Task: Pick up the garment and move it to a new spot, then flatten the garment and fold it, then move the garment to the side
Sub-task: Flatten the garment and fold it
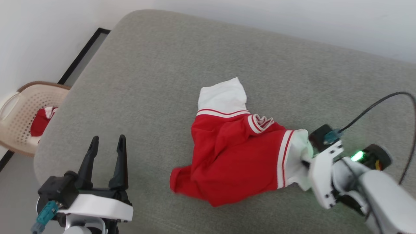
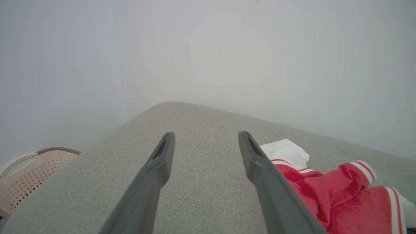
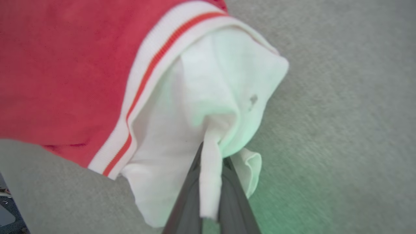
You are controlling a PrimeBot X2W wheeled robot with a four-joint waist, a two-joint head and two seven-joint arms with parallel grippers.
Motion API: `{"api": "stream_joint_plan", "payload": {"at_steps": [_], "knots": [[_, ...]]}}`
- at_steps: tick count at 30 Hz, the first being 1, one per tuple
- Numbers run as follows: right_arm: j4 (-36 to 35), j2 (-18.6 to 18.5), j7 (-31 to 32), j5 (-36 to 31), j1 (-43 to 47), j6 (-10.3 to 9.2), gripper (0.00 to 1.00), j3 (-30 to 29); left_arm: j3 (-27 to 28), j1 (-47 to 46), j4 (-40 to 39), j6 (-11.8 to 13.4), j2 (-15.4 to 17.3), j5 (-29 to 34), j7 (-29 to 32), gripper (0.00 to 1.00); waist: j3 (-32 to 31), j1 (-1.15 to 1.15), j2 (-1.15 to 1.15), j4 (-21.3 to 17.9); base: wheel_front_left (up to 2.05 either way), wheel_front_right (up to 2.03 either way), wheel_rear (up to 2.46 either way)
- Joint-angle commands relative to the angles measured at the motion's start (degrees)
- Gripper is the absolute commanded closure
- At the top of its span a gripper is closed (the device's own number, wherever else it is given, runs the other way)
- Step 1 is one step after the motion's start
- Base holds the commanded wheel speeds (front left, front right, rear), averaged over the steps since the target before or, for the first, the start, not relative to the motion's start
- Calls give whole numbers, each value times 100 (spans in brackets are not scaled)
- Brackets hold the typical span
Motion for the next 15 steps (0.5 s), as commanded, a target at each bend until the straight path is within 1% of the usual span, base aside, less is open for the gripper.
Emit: {"api": "stream_joint_plan", "payload": {"at_steps": [1, 4, 8, 12, 15], "knots": [[-98, -161, 78, 85, -69, -18, 100, -88, 109, 77, 31, -95, -63, 128, -34, 0, -59, 0, 0, -103, 0, 0, 0], [-427, -394, 222, 235, -68, -17, 100, -258, 333, 165, 80, -272, -195, 270, -33, 0, -131, 0, 0, -238, 0, 0, 0], [-843, -738, 470, 373, 71, -16, 100, -676, 544, 204, 104, -428, -317, 392, -33, 0, -210, 0, 0, -405, 0, 0, 0], [-1010, -1126, 748, 426, 226, -16, 100, -1203, 612, 206, 137, -536, -381, 531, -33, 0, -215, 0, 0, -487, 0, 0, 0], [-891, -1331, 907, 402, 402, -16, 100, -1544, 628, 157, 182, -585, -420, 594, -33, 0, -208, 0, 0, -503, 0, 0, 0]]}}
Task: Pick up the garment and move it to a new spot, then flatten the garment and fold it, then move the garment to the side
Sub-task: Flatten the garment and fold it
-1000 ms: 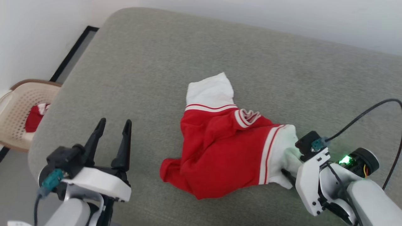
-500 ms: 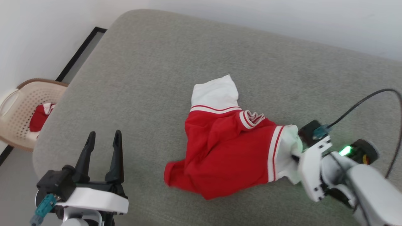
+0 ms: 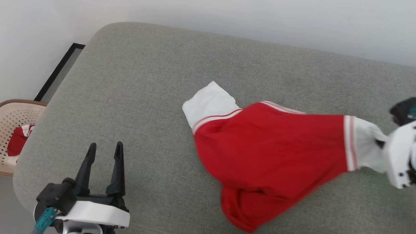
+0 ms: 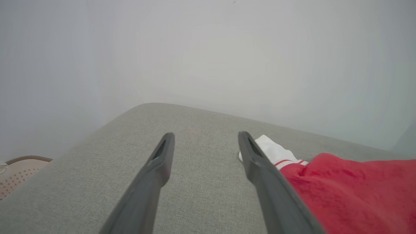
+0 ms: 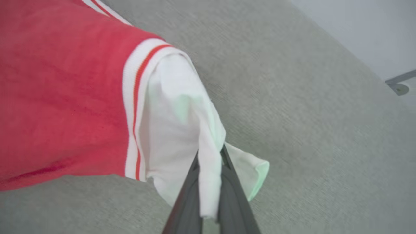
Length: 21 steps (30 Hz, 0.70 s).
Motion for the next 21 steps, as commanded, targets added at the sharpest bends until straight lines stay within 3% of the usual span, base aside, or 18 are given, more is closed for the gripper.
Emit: {"api": "stream_joint_plan", "payload": {"at_steps": [1, 6, 7, 9, 10, 11, 12, 16, 21], "knots": [[117, -43, 85, 3, 137, -14, 100, -148, 10, -38, 37, -42, -10, 81, -31, 0, 8, 0, 0, 4, 0, 0, 0], [584, 23, 61, -45, 274, -14, 100, -411, -28, -105, 101, -69, -40, 70, -31, 0, 38, 0, 0, 28, 0, 0, 0], [727, 68, 9, -67, 275, -14, 91, -430, -35, -118, 130, -75, -29, 92, -31, 0, 51, 0, 0, 33, 0, 0, 0], [1070, 193, -65, -18, 252, -14, 93, -394, -47, -140, 158, -83, -40, 83, -31, 0, 75, 0, 0, 34, 0, 0, 0], [1236, 242, -101, -23, 207, -14, 84, -415, -51, -134, 178, -86, -26, 93, -31, 0, 86, 0, 0, 25, 0, 0, 0], [1382, 296, -149, -34, 146, -14, 24, -416, -51, -138, 192, -90, -24, 91, -31, 0, 98, 0, 0, 17, 0, 0, 0], [1492, 345, -190, -34, 76, -14, 0, -393, -57, -157, 195, -93, -24, 67, -31, 0, 112, 0, 0, 4, 0, 0, 0], [1660, 434, -366, 41, -72, -13, 0, -308, -148, -269, 244, -89, 98, 2, -31, 0, 153, 0, 0, -104, 0, 0, 0], [1272, 341, -452, 229, -74, -13, 0, -379, -451, -537, 325, -92, 506, -254, 81, 0, 161, 0, 0, -335, 0, 0, 0]]}}
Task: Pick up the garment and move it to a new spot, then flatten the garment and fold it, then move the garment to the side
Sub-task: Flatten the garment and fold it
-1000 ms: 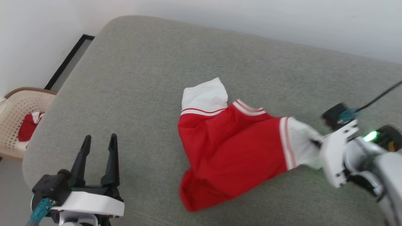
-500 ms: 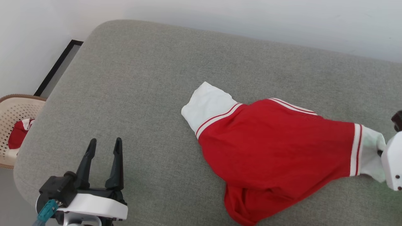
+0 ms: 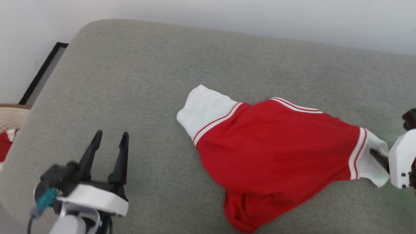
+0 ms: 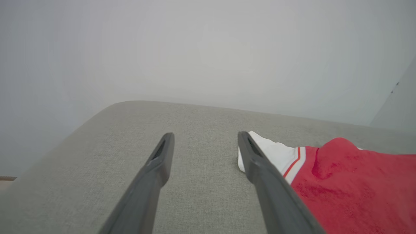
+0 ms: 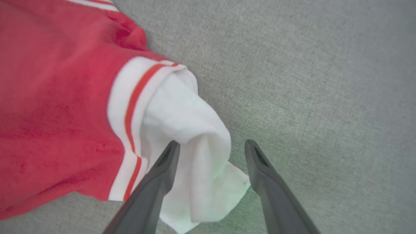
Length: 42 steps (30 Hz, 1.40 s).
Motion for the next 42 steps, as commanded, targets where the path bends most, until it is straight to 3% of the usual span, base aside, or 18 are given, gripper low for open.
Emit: {"api": "stream_joint_plan", "payload": {"at_steps": [1, 6, 9, 13, 18, 22, 28, 34, 42], "knots": [[-109, -3, -63, 49, 37, -14, 0, -70, -49, -147, -16, -17, 83, -115, 60, 0, 1, 0, 0, -110, 0, 0, 0], [-976, 224, -370, -75, 270, -13, 0, -588, -425, -690, -198, -18, 737, -591, 770, 0, 41, 0, 0, -498, 0, 0, 0], [-1472, 571, -666, -325, 398, -13, 0, -1045, -700, -1118, -237, -17, 1166, -922, 1369, 0, 112, 0, 0, -759, 0, 0, 0], [-2058, 1308, -1266, -767, 442, -12, 0, -1661, -1052, -1794, -95, -18, 1700, -1382, 2126, 0, 238, 0, 0, -1135, 0, 0, 0], [-2575, 2179, -2092, -1323, 524, -10, 0, -2078, -1495, -2562, 346, -18, 2120, -1869, 3035, 0, 384, 0, 0, -1575, 0, 0, 0], [-2823, 2663, -2702, -1708, 623, -9, 0, -2183, -1874, -3117, 804, -18, 2261, -2131, 3666, 0, 527, 0, 0, -1890, 0, 0, 0], [-2890, 3036, -3153, -2021, 708, -10, 0, -2126, -2371, -3852, 1664, -17, 2367, -2270, 4512, 0, 781, 0, 0, -2303, 0, 0, 0], [-2799, 3135, -3163, -1912, 745, -10, 0, -1910, -2592, -4283, 2579, -12, 2385, -2222, 5071, 0, 946, 0, 0, -2559, 0, 0, 0], [-2750, 3161, -2883, -1803, 828, -9, 0, -1706, -2796, -4452, 3689, 271, 2003, -2382, 5973, 0, 1024, 0, 0, -2712, 0, 0, 0]]}}
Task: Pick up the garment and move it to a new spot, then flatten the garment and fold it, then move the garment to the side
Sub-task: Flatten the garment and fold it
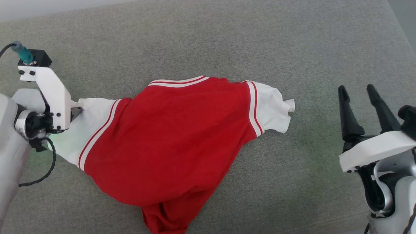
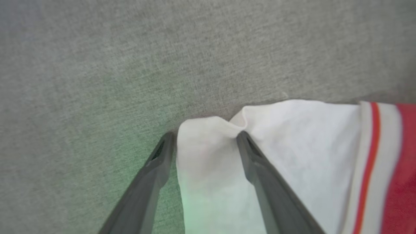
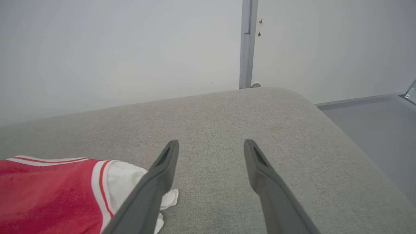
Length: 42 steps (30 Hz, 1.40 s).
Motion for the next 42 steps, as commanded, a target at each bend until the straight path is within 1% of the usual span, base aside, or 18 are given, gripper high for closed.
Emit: {"api": "stream_joint_plan", "payload": {"at_steps": [1, 3, 4, 5, 6, 10, 11, 15, 22, 28, 29, 30, 32, 35, 38, 42], "knots": [[-28, 22, 72, 23, 21, -2, 0, 57, -131, 141, 166, 12, -159, -28, 150, 0, 11, 0, 0, -5, 0, 0, 0], [-25, 6, 180, 34, 12, -3, 0, 74, -148, 146, 279, 43, -303, -54, 129, 0, 26, 0, 0, 12, 0, 0, 0], [-10, -35, 260, 25, 11, -3, 0, 127, -174, 175, 380, 51, -397, -100, 257, 0, 27, 0, 0, 26, 0, 0, 0], [28, -48, 365, 54, 18, -3, 0, 159, -240, 216, 457, 38, -469, -114, 377, 96, 24, 0, 0, 46, 0, 0, 0], [63, -66, 487, 108, 17, -2, 0, 225, -271, 221, 495, 23, -523, -100, 389, 100, 29, 0, 0, 71, 0, 0, 0], [245, -238, 1045, 289, -170, -3, 0, 503, -273, 21, 596, -27, -635, -65, 118, 100, 56, 0, 0, 196, 0, 0, 0], [426, -315, 1378, 436, -319, -2, 0, 661, -318, -65, 648, -67, -689, -27, 63, 100, 70, 0, 0, 282, 0, 0, 0], [910, -635, 2017, 591, -729, -3, 0, 901, -308, -298, 731, -129, -832, -59, -99, 100, 135, 0, 0, 497, 0, 0, 0], [1871, -1034, 2844, 786, -1458, -3, 0, 1357, -380, -614, 886, -201, -1097, -71, -360, 100, 265, 0, 0, 898, 0, 0, 0], [2926, -1151, 3568, 1085, -1691, -1, 0, 1996, -484, -720, 1024, -244, -1287, -121, -475, 100, 309, 0, 0, 1159, 0, 0, 0], [3067, -1159, 3644, 1185, -1722, -1, 65, 2071, -482, -737, 1049, -250, -1306, -138, -525, 100, 307, 0, 0, 1196, 0, 0, 0], [3183, -1197, 3717, 1224, -1765, -1, 100, 2144, -473, -742, 1081, -254, -1329, -174, -544, 100, 296, 0, 0, 1231, 0, 0, 0], [3276, -1259, 3726, 1254, -1829, -1, 100, 2182, -490, -752, 1119, -256, -1340, -171, -574, 100, 280, 0, 0, 1264, 0, 0, 0], [3269, -1293, 3609, 1518, -2056, -1, 100, 2081, -477, -808, 1200, -253, -1379, -229, -655, 100, 173, 0, 0, 1340, 0, 0, 0], [3012, -1500, 3548, 1718, -2331, -1, 100, 2017, -431, -982, 1170, -263, -1370, -271, -766, 100, 5, 0, 0, 1409, 0, 0, 0], [2621, -1769, 3646, 1990, -2609, -2, 100, 1853, -365, -1200, 1092, -268, -1330, -346, -832, 100, -317, 0, 0, 1489, 0, 0, 0]]}}
